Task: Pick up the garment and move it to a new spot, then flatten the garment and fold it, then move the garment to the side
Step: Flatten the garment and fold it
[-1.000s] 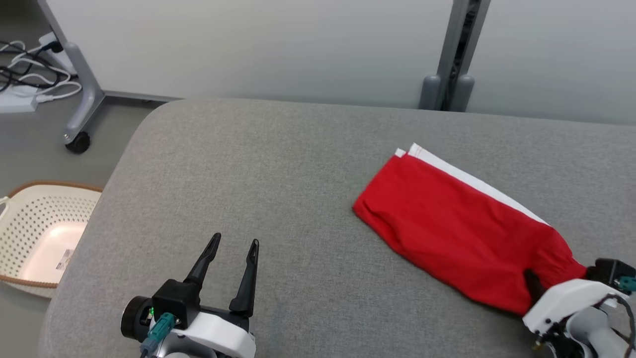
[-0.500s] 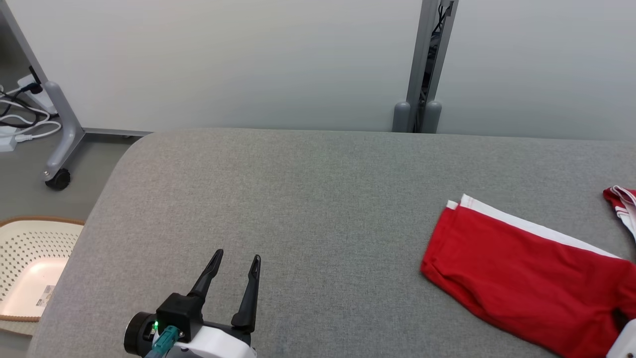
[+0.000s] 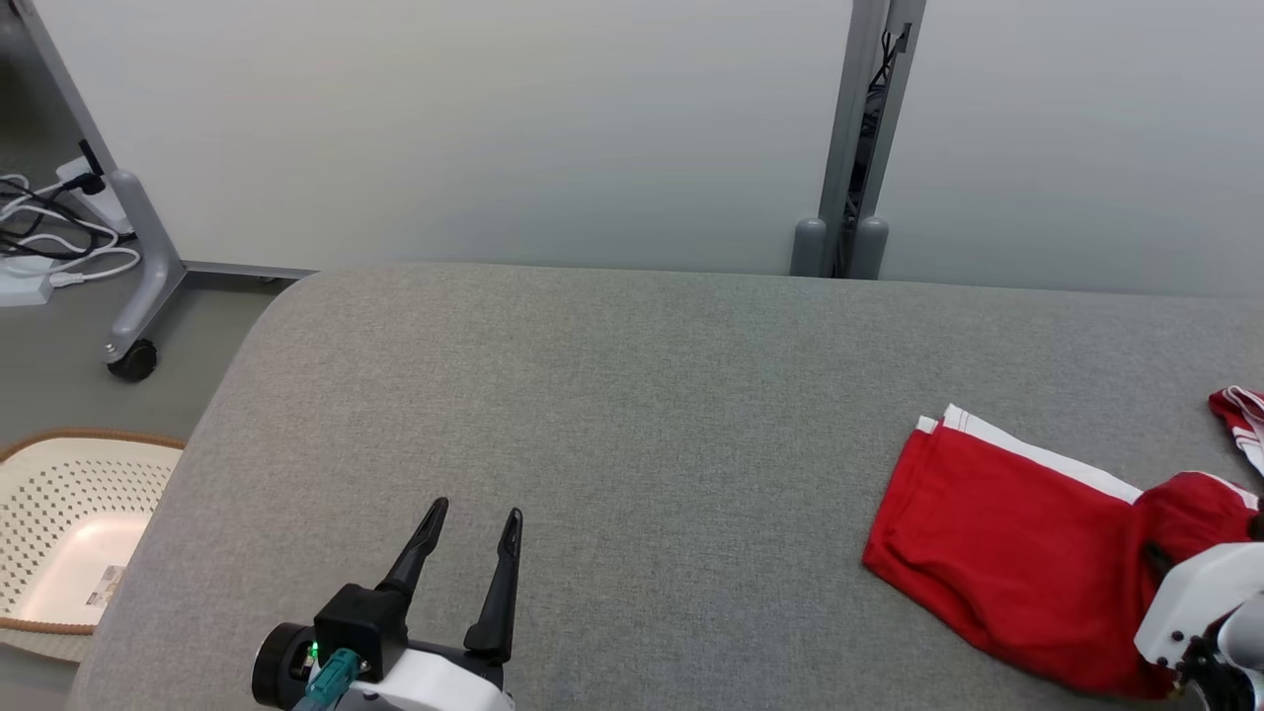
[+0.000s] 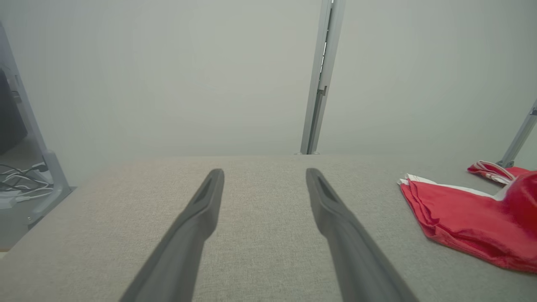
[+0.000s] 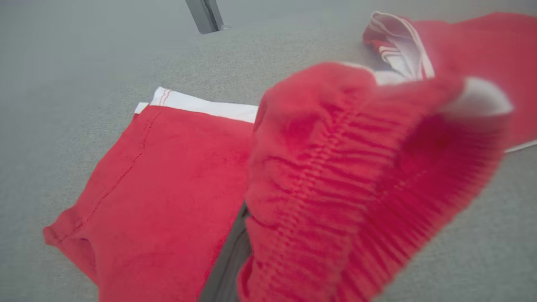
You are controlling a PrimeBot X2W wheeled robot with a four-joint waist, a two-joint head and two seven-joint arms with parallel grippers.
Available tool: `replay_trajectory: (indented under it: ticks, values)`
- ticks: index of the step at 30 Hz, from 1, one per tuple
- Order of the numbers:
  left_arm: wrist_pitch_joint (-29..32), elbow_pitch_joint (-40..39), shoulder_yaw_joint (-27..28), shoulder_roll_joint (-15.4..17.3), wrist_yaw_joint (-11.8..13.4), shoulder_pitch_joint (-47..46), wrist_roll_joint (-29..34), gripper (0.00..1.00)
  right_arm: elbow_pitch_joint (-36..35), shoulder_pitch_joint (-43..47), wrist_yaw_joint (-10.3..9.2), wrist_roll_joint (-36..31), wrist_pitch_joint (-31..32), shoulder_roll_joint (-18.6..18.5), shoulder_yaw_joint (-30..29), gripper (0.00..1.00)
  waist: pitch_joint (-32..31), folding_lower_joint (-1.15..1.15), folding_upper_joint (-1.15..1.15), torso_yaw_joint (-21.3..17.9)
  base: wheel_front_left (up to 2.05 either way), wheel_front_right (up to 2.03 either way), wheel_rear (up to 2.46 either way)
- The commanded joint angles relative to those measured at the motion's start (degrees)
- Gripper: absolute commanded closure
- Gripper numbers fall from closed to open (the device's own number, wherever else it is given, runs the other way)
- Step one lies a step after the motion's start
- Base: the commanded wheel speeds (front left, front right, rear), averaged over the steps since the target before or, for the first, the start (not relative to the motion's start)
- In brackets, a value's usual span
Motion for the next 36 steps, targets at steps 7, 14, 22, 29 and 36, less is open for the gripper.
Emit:
replay_trajectory:
  ticks: [7,14,22,29,36]
  values:
    - [-0.03,0.09,0.83,0.22,0.25,0.92,-0.29,0.00,-3.56,-1.88,-0.02,-0.91,3.01,2.81,-1.46,1.00,-0.26,0.00,0.00,2.09,0.00,0.00,0.00]
    - [-0.03,0.01,1.80,0.24,-0.06,0.74,-0.35,0.00,-4.72,-3.08,-0.01,-0.26,6.63,7.20,-5.58,1.00,0.76,0.00,0.00,4.03,0.00,0.00,0.00]
    - [-0.03,0.69,1.40,0.23,-0.49,-0.11,-0.36,0.00,-0.99,-5.48,-0.01,-3.19,5.76,9.72,-7.87,1.00,2.39,0.00,0.00,6.37,0.00,0.00,0.00]
    - [-0.03,0.89,0.91,0.22,-0.89,-0.31,-0.40,0.00,3.14,-7.64,-0.01,-5.48,3.97,10.37,-9.56,1.00,3.46,0.00,0.00,8.04,0.00,0.00,0.00]
    - [-0.03,0.95,0.72,0.22,-0.92,-0.95,-0.49,0.00,6.28,-9.34,-0.01,-6.87,3.09,10.72,-9.95,0.85,4.75,0.00,0.00,8.91,0.00,0.00,0.00]
